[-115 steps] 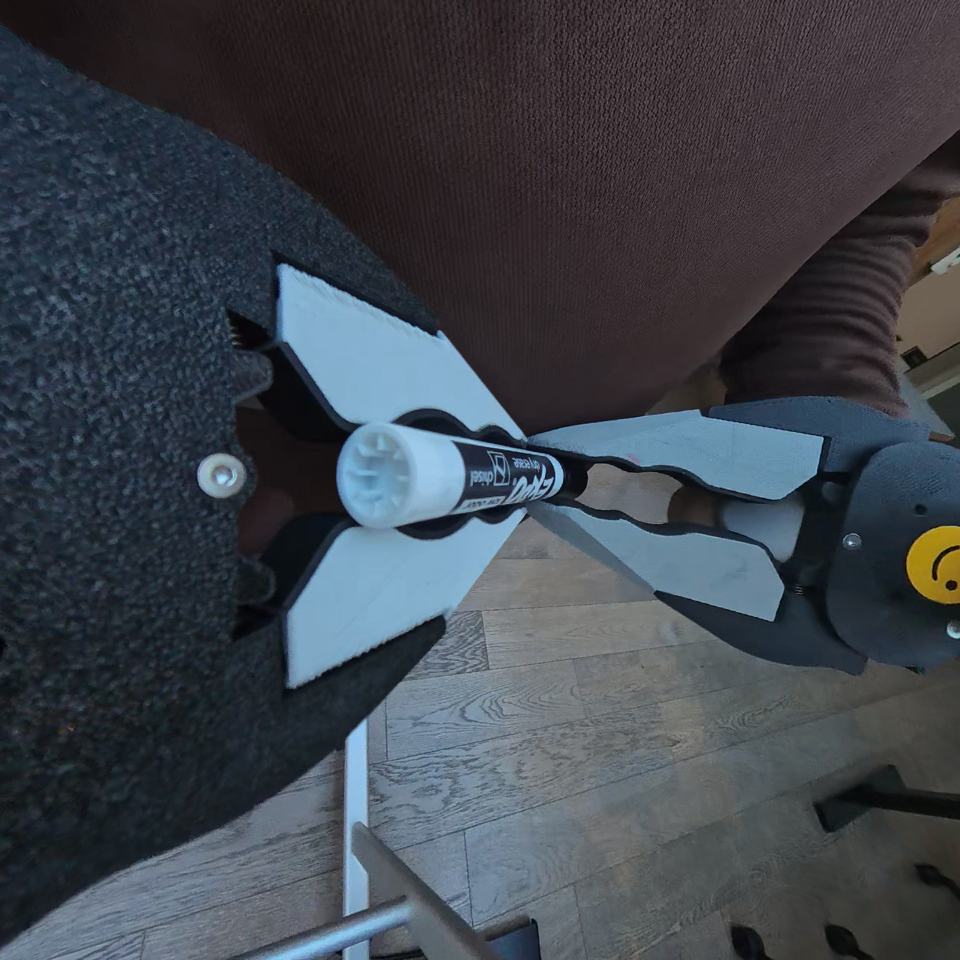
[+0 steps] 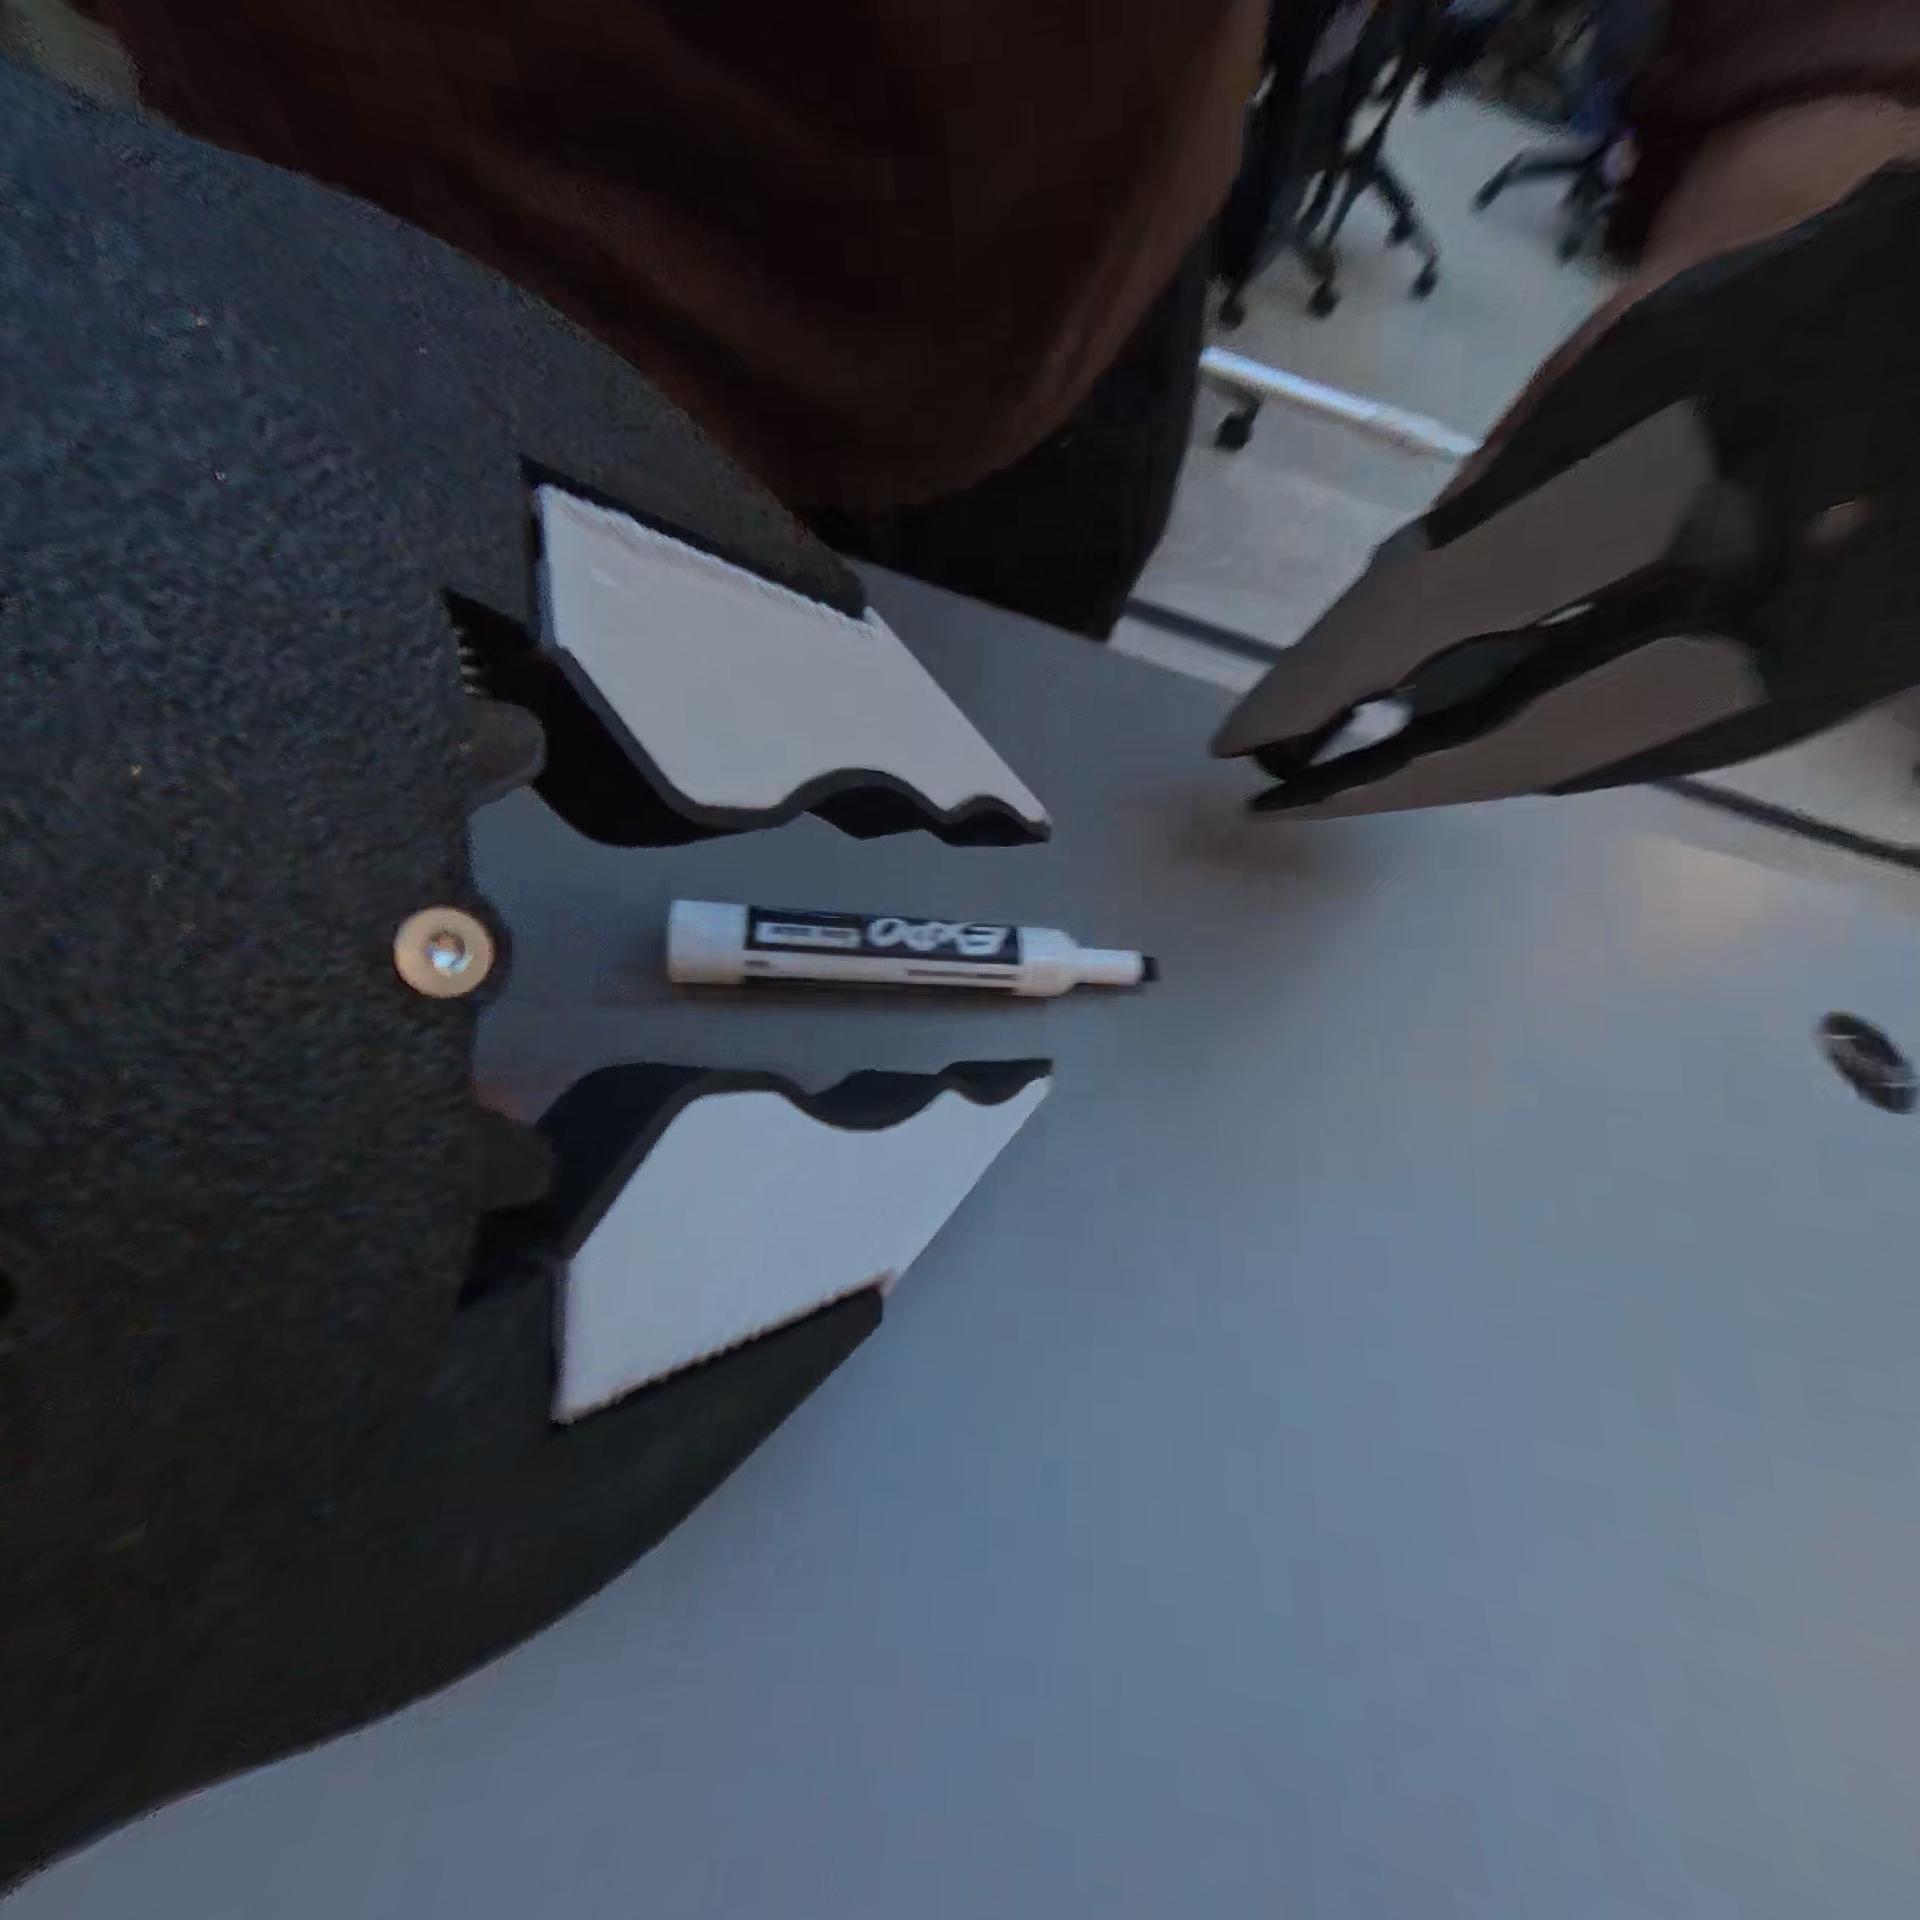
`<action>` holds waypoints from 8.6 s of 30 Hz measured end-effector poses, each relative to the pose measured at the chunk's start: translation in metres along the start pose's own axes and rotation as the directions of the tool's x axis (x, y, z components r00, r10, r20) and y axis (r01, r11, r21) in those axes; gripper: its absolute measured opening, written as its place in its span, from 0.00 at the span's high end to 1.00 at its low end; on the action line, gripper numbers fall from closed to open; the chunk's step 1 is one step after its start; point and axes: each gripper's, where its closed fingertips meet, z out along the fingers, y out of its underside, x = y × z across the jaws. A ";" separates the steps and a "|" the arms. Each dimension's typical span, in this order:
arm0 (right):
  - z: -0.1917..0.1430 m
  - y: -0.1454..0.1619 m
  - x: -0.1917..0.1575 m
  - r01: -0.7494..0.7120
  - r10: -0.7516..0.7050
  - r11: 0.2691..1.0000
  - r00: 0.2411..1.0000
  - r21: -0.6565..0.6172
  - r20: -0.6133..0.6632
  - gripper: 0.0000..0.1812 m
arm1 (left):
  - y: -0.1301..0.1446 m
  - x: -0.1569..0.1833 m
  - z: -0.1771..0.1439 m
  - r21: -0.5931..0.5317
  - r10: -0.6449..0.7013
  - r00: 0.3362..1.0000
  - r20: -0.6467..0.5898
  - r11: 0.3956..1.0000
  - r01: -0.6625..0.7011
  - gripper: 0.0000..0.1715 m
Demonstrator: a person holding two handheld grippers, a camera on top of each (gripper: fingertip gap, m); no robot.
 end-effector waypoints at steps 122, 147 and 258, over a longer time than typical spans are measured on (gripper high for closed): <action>0.043 0.044 -0.034 0.149 -0.217 0.916 0.965 -0.373 -0.147 0.75 | 0.002 -0.001 0.030 -0.118 0.784 0.620 -0.019 0.614 -0.780 0.93; 0.257 -0.264 -0.377 0.918 -0.835 0.390 0.319 0.072 0.447 0.91 | 0.359 0.045 -0.229 0.897 -0.699 0.679 0.224 0.421 0.137 0.62; 0.321 0.027 -0.516 0.639 -0.638 0.675 0.757 -0.368 0.144 0.84 | 0.654 0.348 -0.036 0.927 -0.980 -0.109 0.166 0.118 0.356 0.70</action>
